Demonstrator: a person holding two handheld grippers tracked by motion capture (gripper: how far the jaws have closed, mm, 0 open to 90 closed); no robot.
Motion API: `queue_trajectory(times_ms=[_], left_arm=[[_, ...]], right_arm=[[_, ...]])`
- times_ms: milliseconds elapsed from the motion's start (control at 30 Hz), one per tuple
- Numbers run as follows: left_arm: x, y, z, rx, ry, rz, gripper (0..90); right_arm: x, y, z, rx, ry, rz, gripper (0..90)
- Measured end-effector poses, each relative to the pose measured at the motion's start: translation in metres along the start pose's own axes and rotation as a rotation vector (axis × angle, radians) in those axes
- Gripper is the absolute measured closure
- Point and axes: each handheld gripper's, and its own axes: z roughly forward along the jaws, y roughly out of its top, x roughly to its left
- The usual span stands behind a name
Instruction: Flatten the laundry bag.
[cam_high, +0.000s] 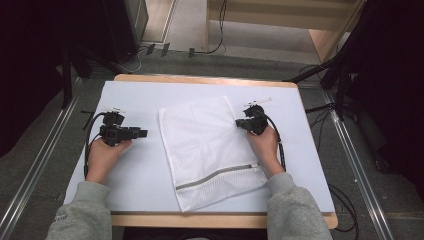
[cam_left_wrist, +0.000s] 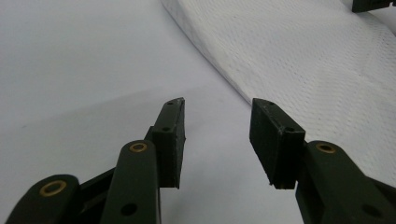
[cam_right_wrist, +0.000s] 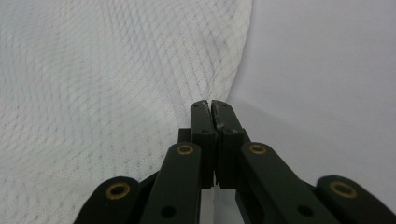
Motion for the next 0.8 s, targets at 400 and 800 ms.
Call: queue_trajectory(times_ms=[400, 800], left_arm=[[-0.022, 0.014, 0.022, 0.020, -0.038, 0.059, 53.9], [-0.045, 0.022, 0.047, 0.070, -0.061, 0.108, 52.8]], right_arm=[[-0.016, -0.014, -0.015, -0.014, -0.045, 0.039, 89.8], [-0.020, -0.022, -0.026, -0.039, -0.042, 0.063, 78.2]])
